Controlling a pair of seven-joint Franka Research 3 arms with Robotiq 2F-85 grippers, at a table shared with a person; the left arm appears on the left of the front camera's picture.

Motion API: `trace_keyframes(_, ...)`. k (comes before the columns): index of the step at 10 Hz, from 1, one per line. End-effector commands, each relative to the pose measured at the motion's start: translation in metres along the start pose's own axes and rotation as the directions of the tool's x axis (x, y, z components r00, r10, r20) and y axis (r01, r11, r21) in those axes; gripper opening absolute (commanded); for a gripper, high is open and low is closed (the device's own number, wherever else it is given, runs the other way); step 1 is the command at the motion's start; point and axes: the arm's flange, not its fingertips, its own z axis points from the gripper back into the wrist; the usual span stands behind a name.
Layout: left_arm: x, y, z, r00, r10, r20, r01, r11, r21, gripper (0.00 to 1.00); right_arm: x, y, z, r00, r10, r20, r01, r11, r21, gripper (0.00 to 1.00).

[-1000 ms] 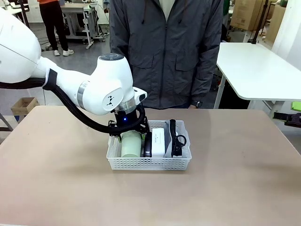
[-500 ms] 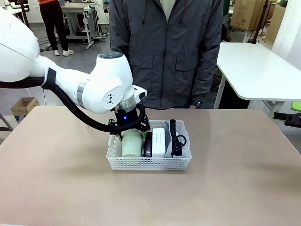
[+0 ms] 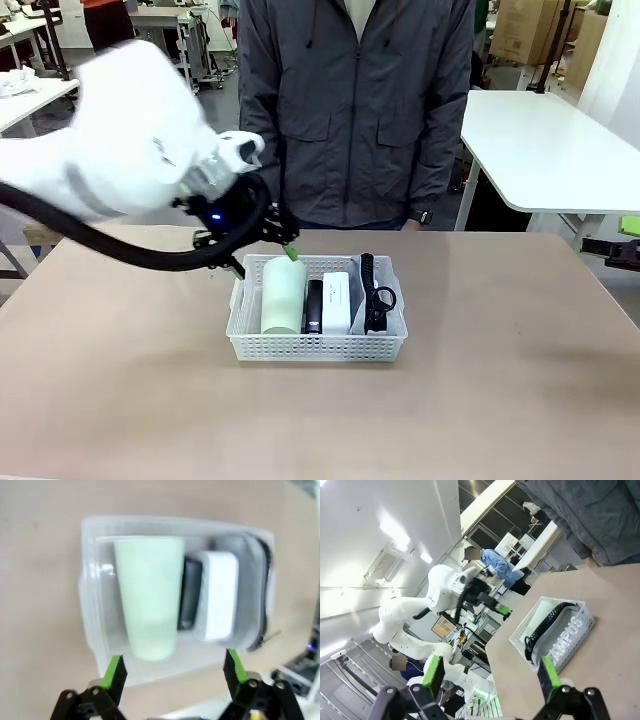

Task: Efficiently arrange items inside the basket to fit them all.
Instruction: Pick up the Reusable plastic cup and place it inside the Organizing basket.

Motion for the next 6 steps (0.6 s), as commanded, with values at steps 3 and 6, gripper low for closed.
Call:
trace_keyframes(3, -0.042, 0.151, 0.097, 0.962, -0.235, -0.139, 0.105, 0.789, -0.605, 1.0, 0.0, 0.003, -0.001, 1.0, 0.01, 0.01, -0.01, 1.0, 0.009, 1.0)
trace_keyframes(6, -0.044, 0.259, 0.113, 0.979, -0.205, 0.0, 0.119, 0.566, -0.816, 1.0, 0.0, 0.003, -0.001, 1.0, 0.01, 0.01, -0.01, 1.0, 0.009, 1.0)
